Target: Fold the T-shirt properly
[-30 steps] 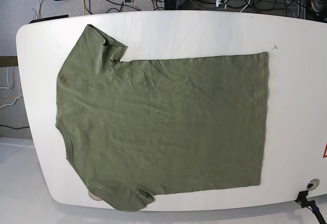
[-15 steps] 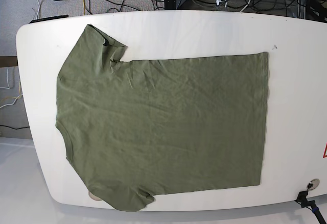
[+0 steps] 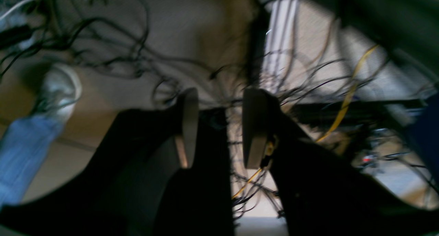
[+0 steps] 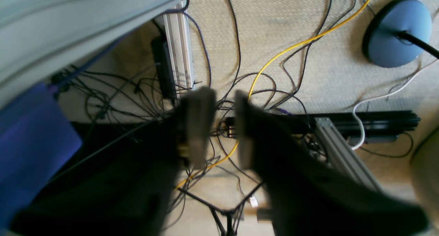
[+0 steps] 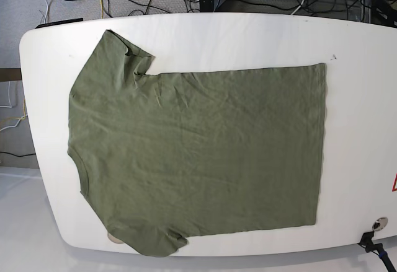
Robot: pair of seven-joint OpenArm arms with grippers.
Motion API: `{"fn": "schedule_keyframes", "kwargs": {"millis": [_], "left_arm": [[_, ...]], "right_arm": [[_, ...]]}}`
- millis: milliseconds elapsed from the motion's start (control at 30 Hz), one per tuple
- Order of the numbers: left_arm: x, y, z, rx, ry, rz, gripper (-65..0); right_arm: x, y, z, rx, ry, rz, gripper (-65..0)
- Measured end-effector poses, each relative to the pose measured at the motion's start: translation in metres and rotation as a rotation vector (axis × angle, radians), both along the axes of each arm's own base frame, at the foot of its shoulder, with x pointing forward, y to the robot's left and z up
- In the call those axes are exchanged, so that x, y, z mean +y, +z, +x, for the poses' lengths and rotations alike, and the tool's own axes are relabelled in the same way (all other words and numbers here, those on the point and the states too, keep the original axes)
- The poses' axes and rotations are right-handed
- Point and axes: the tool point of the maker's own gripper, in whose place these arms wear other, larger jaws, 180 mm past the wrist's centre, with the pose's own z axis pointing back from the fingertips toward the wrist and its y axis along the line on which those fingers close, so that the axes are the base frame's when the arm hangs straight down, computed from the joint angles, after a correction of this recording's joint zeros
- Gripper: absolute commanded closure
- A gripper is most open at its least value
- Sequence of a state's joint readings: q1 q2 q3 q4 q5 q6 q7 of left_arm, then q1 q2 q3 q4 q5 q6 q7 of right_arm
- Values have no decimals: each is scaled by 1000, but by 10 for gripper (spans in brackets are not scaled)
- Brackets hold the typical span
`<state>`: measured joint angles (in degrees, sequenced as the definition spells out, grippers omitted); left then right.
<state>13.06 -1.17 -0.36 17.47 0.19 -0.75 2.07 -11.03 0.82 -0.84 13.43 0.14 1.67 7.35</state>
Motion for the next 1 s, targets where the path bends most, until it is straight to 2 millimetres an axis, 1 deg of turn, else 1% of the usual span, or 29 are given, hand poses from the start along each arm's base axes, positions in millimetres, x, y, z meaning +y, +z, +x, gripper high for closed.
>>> {"fn": "schedule_keyframes", "kwargs": {"millis": [67,100,133,200,267,300,433,567,600,667,700,733,767,867,900,1000], "left_arm": [[8,3,-11,1,-4,16,-204],[10,4,-13,-1,-4,20,-204],[10,6,-14,-9,-5,21,-204],[8,10,-7,-52,-6,16,-204],[2,15,-6,-83,-10,2,-204],[2,18,-9,-91,-12,3,-204],[5,35,-32,-110,-25,10,-204],[9,61,-36,-176,-54,5,-204],[15,68,-37,-192,-62,19,-204],[27,80,-49,-191,-77,46,-204],[29,88,-54,-196,-82,51,-204],[28,94,-54,-217,-84,51,-204],[23,101,-55,-236,-84,41,-204],[9,120,-41,-316,-89,5,-204],[9,126,-33,-345,-92,9,-204],[16,148,-17,-405,-128,19,-204]], "right_arm": [[-4,4,-4,-25,3,-3,-372],[-8,6,-5,-39,6,-8,-399],[-9,10,-8,-52,8,-13,-409],[-16,17,-11,-83,14,-23,-407],[-19,25,-14,-115,19,-25,-407],[-20,29,-16,-128,21,-27,-407],[-21,49,-23,-178,32,-25,-407],[-20,72,-36,-208,41,-24,-407],[-19,79,-38,-221,43,-21,-407],[-18,96,-40,-250,46,-16,-407],[-16,104,-41,-266,47,-12,-407],[-14,111,-41,-275,51,-4,-407],[-13,119,-41,-290,49,-2,-407],[-11,143,-33,-344,50,-2,-407],[-11,150,-29,-359,50,-3,-407],[-8,174,-23,-404,50,4,-407]]}}
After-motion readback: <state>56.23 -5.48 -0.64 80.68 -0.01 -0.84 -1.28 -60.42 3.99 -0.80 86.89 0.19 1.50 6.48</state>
